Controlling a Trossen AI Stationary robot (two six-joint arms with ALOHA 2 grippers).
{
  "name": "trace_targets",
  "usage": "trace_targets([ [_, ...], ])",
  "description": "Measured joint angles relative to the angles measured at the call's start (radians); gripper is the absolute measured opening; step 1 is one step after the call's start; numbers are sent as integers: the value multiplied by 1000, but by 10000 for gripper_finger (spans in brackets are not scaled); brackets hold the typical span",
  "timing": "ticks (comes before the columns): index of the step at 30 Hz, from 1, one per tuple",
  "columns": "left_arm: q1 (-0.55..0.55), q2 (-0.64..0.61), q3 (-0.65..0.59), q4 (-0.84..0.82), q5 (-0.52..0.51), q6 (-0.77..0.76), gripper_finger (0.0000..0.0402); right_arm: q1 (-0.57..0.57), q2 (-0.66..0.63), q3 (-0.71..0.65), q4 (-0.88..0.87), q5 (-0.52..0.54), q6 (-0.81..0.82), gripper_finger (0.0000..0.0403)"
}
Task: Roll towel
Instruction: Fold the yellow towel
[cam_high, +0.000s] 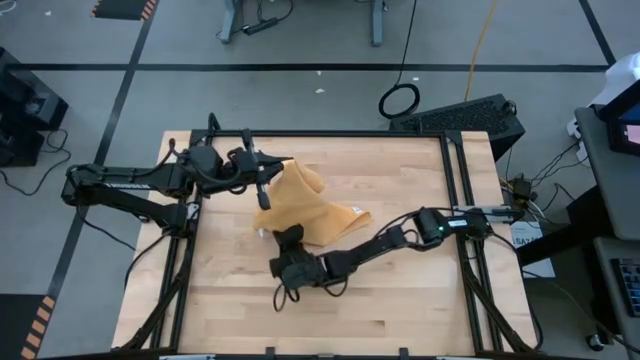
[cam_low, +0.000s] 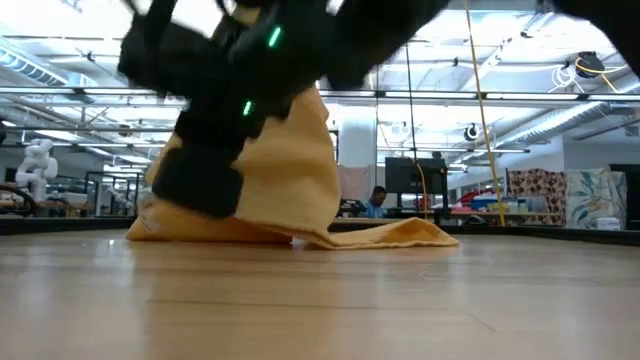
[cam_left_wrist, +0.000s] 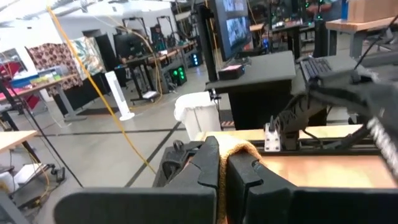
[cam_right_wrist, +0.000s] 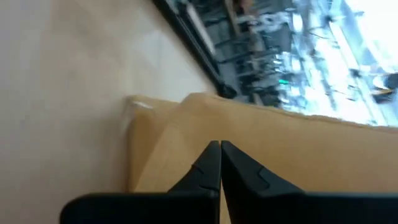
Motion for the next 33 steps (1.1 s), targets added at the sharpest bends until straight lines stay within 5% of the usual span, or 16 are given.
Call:
trace_targets([
  [6, 0, -9, 0, 49, -3, -8, 5, 19, -128, 0, -578, -240, 530, 8],
  [9, 0, -18, 0, 75, -2, -8, 5, 10, -147, 0, -735, -326, 694, 26],
  [17, 1, -20, 0, 98, 8, -11, 5, -8, -136, -108, -509, -353, 717, 164],
  [22, 0, -20, 0, 98, 8, -12, 5, -21, -136, -153, -457, -142, 711, 223],
  [26, 0, -20, 0, 98, 8, -12, 5, -46, -135, -185, -431, -109, 716, 186],
  [31, 0, -20, 0, 99, 8, -27, 5, -87, -135, -223, -410, -138, 731, 41],
  [33, 0, -20, 0, 97, 8, -31, 5, -97, -135, -223, -413, -181, 732, 14],
])
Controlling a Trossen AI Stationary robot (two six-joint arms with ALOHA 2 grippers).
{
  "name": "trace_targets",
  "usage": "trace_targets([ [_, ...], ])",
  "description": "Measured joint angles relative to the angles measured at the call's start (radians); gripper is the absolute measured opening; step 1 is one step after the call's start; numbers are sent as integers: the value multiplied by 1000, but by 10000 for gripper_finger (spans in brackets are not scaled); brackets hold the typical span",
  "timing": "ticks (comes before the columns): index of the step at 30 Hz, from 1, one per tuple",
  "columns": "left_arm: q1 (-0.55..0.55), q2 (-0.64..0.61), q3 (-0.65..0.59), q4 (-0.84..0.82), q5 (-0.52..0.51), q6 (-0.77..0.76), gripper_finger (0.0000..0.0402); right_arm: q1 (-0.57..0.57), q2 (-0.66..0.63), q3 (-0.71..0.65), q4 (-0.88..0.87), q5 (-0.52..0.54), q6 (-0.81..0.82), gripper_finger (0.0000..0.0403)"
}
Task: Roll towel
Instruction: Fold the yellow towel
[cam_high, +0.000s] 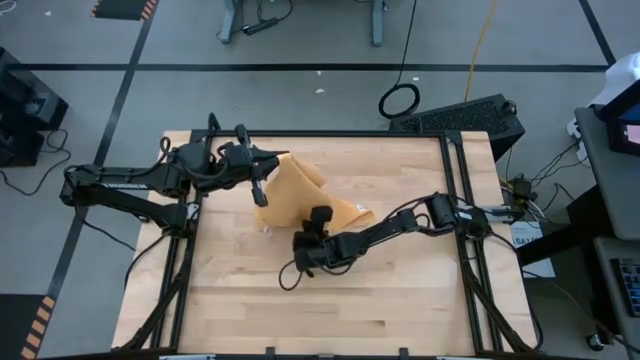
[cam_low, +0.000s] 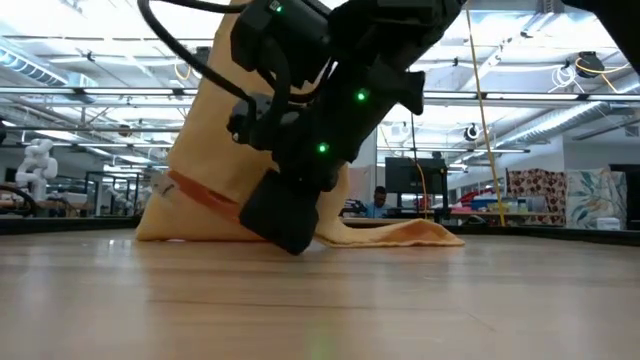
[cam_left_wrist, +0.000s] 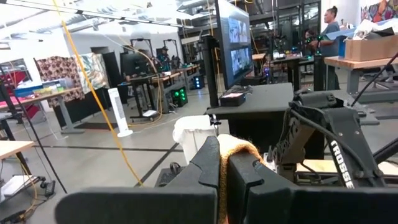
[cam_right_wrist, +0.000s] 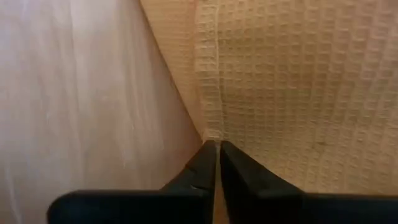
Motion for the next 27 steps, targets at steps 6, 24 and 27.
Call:
trace_targets([
  [6, 0, 0, 0, -78, -2, -7, 5, 7, -44, 0, -176, -208, 24, 2],
  [24, -1, 33, -22, -494, -5, -237, 5, 70, -188, -5, -683, -514, 131, 4],
  [27, -2, 44, -47, -519, -43, -265, 5, 77, -239, -50, -579, -496, 90, 7],
])
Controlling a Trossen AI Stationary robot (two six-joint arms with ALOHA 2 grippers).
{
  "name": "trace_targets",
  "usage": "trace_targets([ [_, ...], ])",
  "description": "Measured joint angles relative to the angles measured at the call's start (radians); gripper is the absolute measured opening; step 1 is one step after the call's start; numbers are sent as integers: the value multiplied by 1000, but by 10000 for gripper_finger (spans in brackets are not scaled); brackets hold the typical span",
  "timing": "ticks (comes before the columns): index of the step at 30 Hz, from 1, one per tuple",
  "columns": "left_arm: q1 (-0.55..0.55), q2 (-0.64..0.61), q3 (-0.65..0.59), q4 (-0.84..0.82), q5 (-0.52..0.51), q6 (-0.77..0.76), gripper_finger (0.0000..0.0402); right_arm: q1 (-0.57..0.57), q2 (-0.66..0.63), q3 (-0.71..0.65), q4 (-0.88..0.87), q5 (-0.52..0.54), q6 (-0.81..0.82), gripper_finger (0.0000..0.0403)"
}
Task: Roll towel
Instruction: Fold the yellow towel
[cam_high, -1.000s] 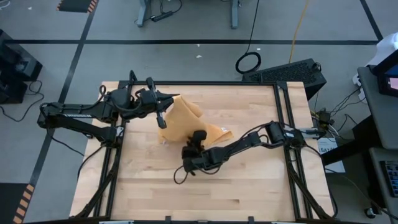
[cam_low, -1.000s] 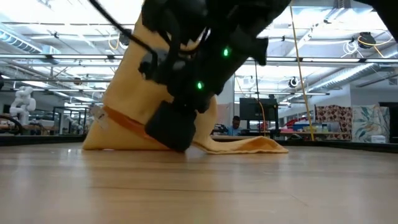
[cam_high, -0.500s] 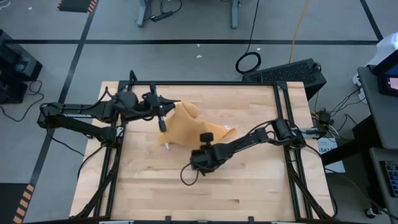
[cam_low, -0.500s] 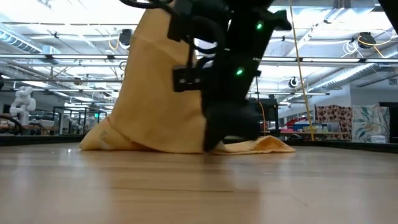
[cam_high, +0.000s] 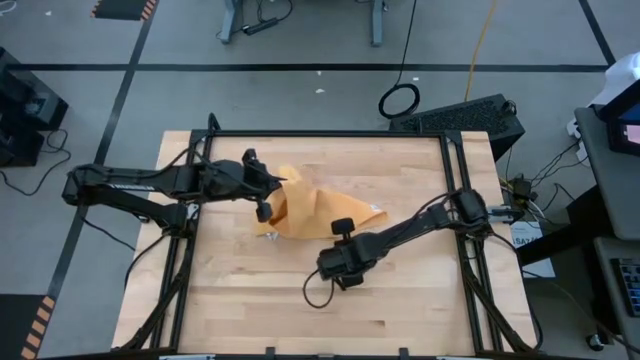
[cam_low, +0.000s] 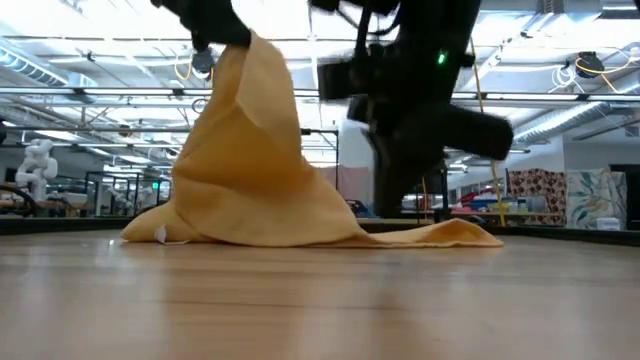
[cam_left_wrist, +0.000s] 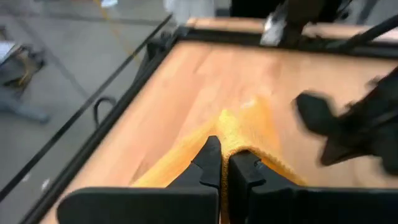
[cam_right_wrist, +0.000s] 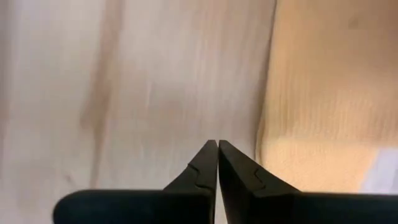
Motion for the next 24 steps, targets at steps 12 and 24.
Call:
trace_targets([
  [12, -1, 22, -4, -26, -65, -21, 5, -87, -50, -339, 510, 150, 39, 106],
  [24, -91, 77, -4, -176, -52, -195, 5, -103, -130, -411, 377, 209, -10, 115],
])
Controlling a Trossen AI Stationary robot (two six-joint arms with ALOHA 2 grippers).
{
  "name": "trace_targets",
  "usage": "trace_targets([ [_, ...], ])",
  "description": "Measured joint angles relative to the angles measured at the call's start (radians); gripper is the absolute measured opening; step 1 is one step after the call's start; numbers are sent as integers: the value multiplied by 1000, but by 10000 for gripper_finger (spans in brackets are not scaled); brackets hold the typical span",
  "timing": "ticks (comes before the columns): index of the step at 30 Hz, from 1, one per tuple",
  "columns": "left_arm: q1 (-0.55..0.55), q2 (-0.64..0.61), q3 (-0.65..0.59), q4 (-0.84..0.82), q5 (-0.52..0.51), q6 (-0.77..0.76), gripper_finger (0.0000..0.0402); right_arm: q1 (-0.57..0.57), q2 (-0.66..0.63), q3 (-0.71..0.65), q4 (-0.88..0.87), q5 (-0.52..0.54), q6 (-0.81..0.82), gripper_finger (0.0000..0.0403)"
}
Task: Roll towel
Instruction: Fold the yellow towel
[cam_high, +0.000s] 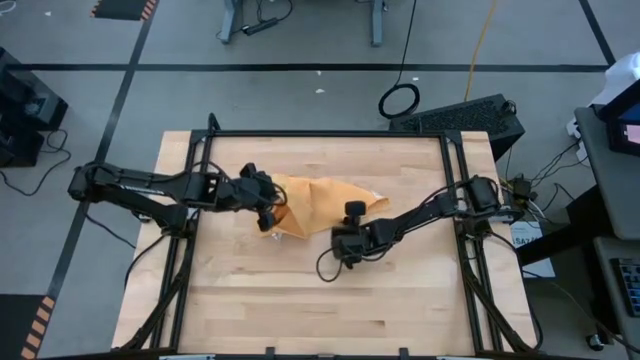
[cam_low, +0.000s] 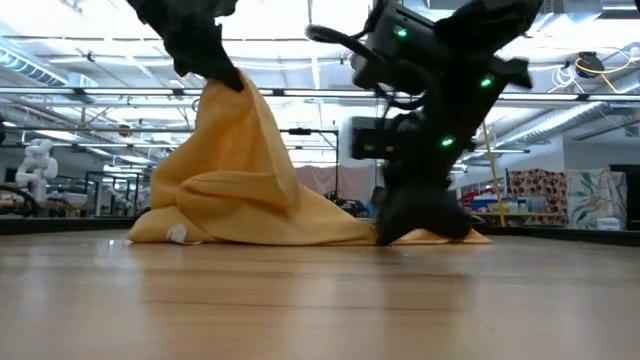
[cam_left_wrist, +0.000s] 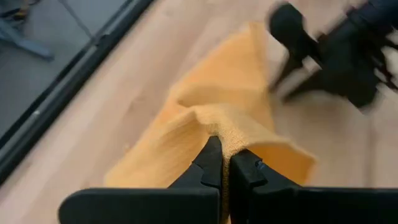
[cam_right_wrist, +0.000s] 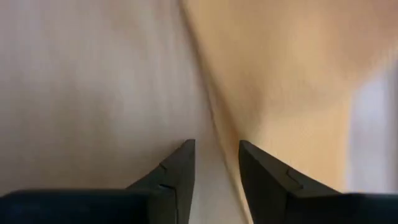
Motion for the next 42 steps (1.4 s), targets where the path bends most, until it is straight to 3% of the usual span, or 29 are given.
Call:
trace_targets([
  [2, -23, 5, 0, 0, 3, -1, 5, -1, -58, -6, -33, -1, 20, 116],
  [5, -43, 10, 0, 21, 4, -17, 5, 0, -145, -7, 81, 2, 110, 120],
  [10, -53, 30, 0, 110, 3, -5, 5, 26, -167, -102, 552, -115, 171, 141],
  [13, -53, 53, 0, 138, 3, 18, 5, 60, -136, -130, 791, -71, 176, 171],
  [19, -51, 130, 0, 245, 3, 61, 5, 82, -27, -82, 932, 35, 158, 238],
  [21, -52, 151, 0, 265, 5, 62, 5, 80, 8, -52, 919, 58, 162, 252],
  [24, -52, 171, 0, 287, 15, 62, 5, 77, 63, -7, 862, 182, 204, 255],
  [27, -59, 175, 0, 301, 16, 60, 5, 76, 72, 14, 803, 310, 228, 229],
  [29, -72, 167, 0, 305, 21, 61, 5, 70, 70, 16, 759, 337, 250, 191],
  [35, -93, 116, 0, 297, 36, 68, 5, 43, 21, 15, 627, 277, 145, 22],
  [42, -108, 72, 0, 237, 18, 61, 6, 50, -226, 16, 192, 51, 151, 7],
])
